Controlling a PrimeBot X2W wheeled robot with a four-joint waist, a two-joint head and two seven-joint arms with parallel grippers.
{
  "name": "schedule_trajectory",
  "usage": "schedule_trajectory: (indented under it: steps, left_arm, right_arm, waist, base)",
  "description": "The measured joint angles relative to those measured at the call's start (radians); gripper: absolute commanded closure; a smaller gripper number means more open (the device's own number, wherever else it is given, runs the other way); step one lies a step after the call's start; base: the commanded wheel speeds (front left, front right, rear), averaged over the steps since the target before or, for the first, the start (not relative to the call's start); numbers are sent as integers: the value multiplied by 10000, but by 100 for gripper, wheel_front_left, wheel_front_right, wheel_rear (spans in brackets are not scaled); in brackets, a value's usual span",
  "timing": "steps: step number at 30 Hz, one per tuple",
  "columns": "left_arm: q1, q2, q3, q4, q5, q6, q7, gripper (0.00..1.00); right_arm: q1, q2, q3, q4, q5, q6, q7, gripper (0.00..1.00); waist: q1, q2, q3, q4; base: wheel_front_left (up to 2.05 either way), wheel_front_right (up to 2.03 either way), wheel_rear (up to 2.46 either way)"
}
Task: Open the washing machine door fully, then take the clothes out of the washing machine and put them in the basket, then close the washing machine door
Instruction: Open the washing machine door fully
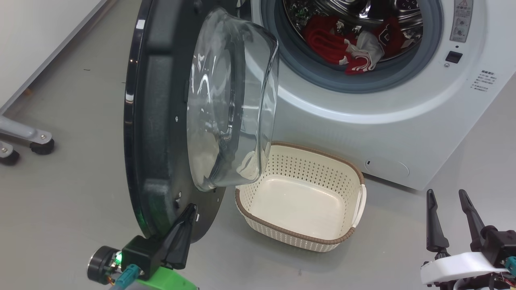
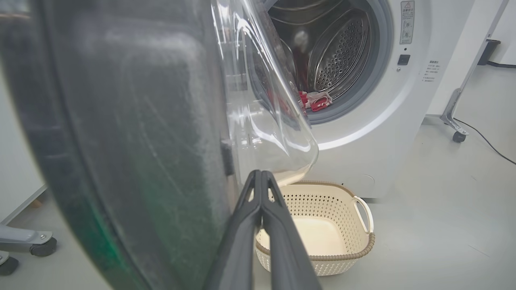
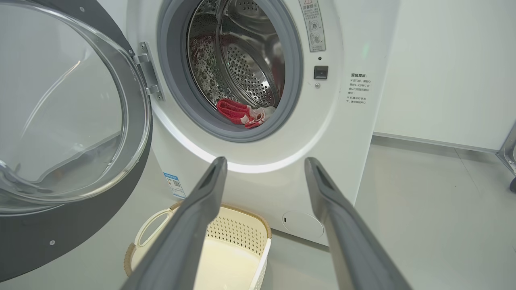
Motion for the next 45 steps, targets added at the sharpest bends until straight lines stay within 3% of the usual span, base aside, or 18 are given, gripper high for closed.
schedule_trajectory:
  steps: [14, 45]
  left_arm:
    - [39, 284, 1281, 280, 0, 261, -278, 100]
    - [-1135, 102, 3369, 3080, -447, 360, -911, 100]
  right_arm:
    - [-37, -2, -13, 12, 0, 63, 0, 0]
    - [-354, -4, -58, 56, -61, 61, 0, 0]
  waist:
    - [0, 0, 197, -276]
    - [0, 0, 635, -618]
  base:
    - [0, 0, 0]
    - [0, 0, 0]
